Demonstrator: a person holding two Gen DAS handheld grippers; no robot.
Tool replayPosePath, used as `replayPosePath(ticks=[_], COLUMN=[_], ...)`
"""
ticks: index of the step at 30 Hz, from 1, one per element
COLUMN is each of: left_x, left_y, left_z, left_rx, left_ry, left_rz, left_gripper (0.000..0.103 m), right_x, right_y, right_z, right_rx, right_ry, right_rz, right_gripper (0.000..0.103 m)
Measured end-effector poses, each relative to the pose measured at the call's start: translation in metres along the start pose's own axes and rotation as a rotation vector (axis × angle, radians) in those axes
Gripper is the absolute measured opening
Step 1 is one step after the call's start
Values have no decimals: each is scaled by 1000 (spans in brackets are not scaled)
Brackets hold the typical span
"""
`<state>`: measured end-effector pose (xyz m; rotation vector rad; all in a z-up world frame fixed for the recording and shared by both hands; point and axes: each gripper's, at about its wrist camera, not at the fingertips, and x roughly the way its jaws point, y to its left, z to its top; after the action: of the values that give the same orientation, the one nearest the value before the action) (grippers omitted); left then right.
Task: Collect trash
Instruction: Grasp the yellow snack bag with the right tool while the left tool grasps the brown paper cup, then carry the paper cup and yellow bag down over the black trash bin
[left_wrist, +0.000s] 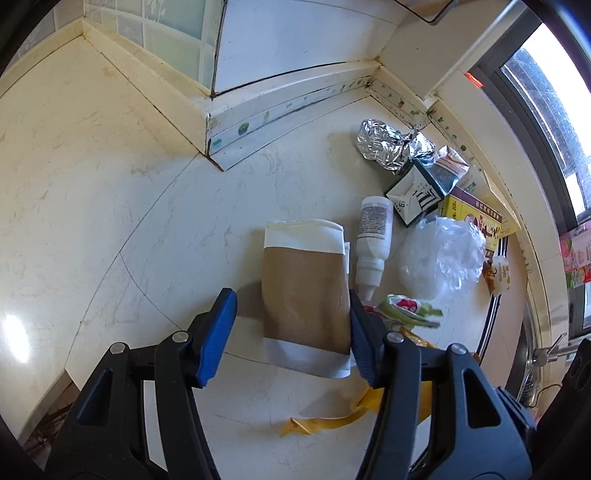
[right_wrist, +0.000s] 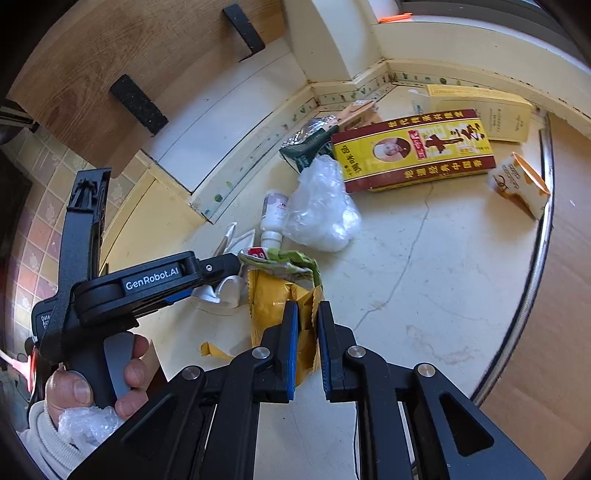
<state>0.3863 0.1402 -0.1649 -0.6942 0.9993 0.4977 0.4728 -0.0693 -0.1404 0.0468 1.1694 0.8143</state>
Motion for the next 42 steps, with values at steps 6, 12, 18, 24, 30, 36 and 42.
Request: replayPosePath(ticks=[6, 12, 18, 24, 30, 36, 42], left_x=[-3, -23, -70, -116, -154, -178, -180], left_y=[0, 17, 31, 45, 62, 88, 110], left_z=[-6, -20, -37, -67, -106, -150, -190], left_rx=[68, 89, 208, 335, 438, 546, 611], left_ry=[-22, -40, -78, -84, -70, -42, 28], left_rz=[-40, -48, -54, -97, -154, -198, -227], left_gripper=[40, 39, 39, 39, 39, 39, 39], right_x=[-9, -26, -45, -67, -94, -114, -110], right_y=[0, 8, 26, 65, 113, 161, 186], right_z=[-7, -21, -38, -66, -110, -178, -246], right_rx=[15, 22, 47, 62, 93, 127, 162], right_ry=[-16, -47, -95, -155, -231, -280, -226], right_rz=[-17, -41, -74, -115, -164, -221, -274], right_gripper=[10, 10, 10, 10, 10, 10, 10])
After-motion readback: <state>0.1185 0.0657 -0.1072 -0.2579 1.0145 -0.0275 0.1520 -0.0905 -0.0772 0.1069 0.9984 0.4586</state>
